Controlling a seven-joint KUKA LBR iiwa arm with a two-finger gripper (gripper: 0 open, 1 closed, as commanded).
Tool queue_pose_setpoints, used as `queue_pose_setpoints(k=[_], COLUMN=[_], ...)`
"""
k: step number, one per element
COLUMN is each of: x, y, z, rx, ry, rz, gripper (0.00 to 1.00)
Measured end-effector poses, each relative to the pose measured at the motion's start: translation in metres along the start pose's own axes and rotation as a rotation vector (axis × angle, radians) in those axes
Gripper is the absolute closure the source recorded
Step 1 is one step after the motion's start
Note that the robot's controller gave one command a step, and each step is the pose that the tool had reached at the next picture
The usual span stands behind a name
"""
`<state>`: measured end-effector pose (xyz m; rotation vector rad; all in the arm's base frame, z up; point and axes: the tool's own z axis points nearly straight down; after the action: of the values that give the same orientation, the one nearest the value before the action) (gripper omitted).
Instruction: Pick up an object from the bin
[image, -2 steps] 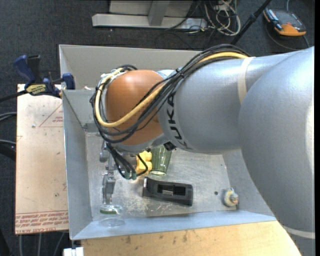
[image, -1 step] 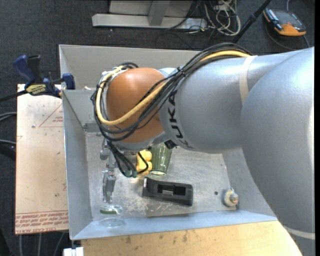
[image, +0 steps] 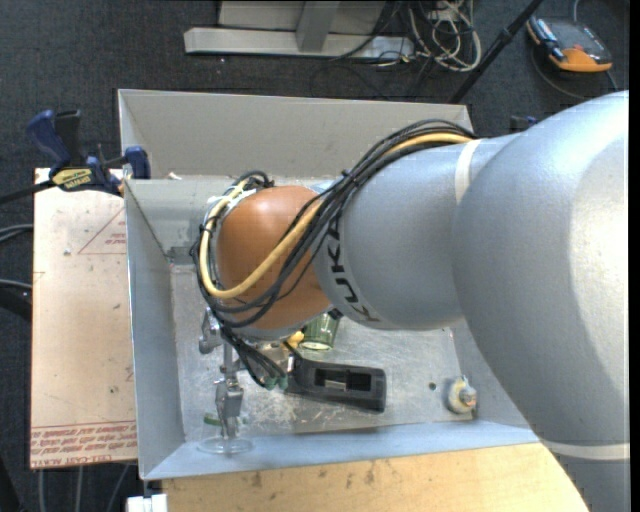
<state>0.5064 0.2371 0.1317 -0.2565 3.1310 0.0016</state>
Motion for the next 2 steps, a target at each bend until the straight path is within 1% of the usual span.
queue_pose_setpoints(k=[1, 2], x=[0.024, 0.022], y=[-0.005, 0.007], z=[0.013, 0.013], rx=[0.000, 0.000], ry=[0.002, -0.002], rz=[-0.120, -0.335], gripper=[0.00, 0.00])
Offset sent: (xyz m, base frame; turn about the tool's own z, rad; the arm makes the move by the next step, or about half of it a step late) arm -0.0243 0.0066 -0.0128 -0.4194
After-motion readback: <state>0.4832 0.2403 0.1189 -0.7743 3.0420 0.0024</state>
